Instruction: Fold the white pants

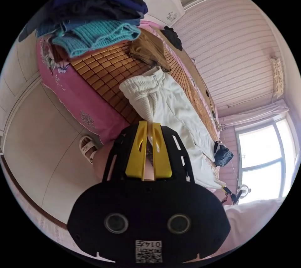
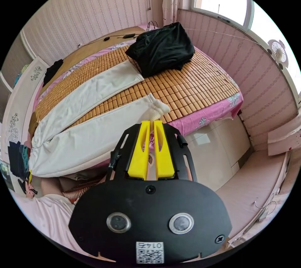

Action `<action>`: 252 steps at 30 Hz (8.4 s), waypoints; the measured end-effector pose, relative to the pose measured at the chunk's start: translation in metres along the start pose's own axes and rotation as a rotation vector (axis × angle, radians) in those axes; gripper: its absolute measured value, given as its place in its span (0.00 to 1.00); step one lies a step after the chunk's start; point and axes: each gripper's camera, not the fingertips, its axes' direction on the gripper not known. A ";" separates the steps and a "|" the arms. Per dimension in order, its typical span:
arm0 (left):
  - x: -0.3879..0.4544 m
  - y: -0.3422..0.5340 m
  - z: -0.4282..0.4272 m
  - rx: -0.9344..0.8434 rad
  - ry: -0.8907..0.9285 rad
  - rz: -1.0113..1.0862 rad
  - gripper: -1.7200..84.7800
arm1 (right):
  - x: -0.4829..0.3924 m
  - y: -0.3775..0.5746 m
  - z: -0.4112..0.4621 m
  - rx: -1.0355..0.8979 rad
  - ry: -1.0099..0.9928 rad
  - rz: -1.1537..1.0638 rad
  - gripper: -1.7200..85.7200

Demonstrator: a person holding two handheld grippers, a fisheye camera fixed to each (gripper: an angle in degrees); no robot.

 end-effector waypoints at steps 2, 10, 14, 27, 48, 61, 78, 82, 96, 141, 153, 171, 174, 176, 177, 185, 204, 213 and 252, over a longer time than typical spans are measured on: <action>0.003 0.005 -0.017 0.017 -0.017 0.027 0.02 | -0.007 -0.013 -0.006 0.008 0.006 -0.054 0.03; 0.034 -0.033 -0.041 0.117 -0.005 0.178 0.02 | -0.069 -0.123 0.010 0.029 -0.014 -0.293 0.04; 0.062 -0.108 0.008 0.133 0.046 0.222 0.05 | -0.100 -0.238 0.056 0.020 -0.096 -0.195 0.06; 0.022 -0.091 0.057 0.057 -0.169 0.043 0.15 | -0.001 -0.147 0.184 0.017 -0.301 0.312 0.15; 0.033 -0.089 0.087 -0.095 -0.089 -0.186 0.06 | 0.057 -0.102 0.191 0.110 -0.552 0.449 0.03; 0.018 -0.024 0.018 -0.159 -0.255 -0.150 0.08 | 0.073 0.033 0.122 -0.094 -0.515 0.286 0.04; 0.288 -0.004 0.057 -0.258 -0.331 0.871 0.10 | -0.013 -0.077 0.134 -0.053 -0.050 -0.077 0.13; 0.352 0.011 0.151 -0.412 -0.149 1.046 0.11 | -0.057 -0.127 0.173 -0.091 -0.096 -0.177 0.17; 0.454 0.046 0.303 -0.703 -0.198 1.177 0.01 | -0.021 -0.101 0.081 0.091 -0.347 -0.160 0.06; 0.422 0.121 0.289 -0.750 -0.077 1.051 0.11 | 0.061 -0.005 0.165 0.008 -0.231 0.396 0.10; 0.392 0.132 0.276 -0.756 -0.132 1.053 0.10 | 0.032 -0.051 0.178 0.047 -0.716 0.394 0.06; 0.245 0.020 0.124 -0.321 -0.313 0.546 0.11 | -0.119 -0.056 0.120 0.012 -0.172 -0.022 0.07; 0.187 -0.012 0.087 -0.234 -0.439 0.379 0.12 | -0.255 -0.079 0.145 -0.113 -0.327 -0.393 0.06; 0.156 -0.024 0.070 -0.194 -0.463 0.275 0.13 | -0.342 -0.079 0.158 -0.166 -0.366 -0.605 0.07; 0.140 -0.029 0.062 -0.178 -0.468 0.229 0.14 | -0.398 -0.076 0.165 -0.193 -0.373 -0.743 0.07; 0.090 -0.035 0.080 -0.255 -0.411 0.108 0.17 | -0.644 -0.036 0.206 -0.212 -0.240 -1.155 0.06; 0.116 -0.096 0.098 -0.243 -0.526 0.299 0.09 | -0.786 -0.092 0.263 -0.387 -0.251 -0.998 0.01; 0.211 0.042 0.082 -0.275 -0.349 0.728 0.07 | -0.720 0.011 0.240 -0.543 -0.367 -1.020 0.02; 0.351 0.206 0.266 -0.504 0.024 1.246 0.01 | -0.930 -0.113 0.356 -0.587 0.160 -1.415 0.01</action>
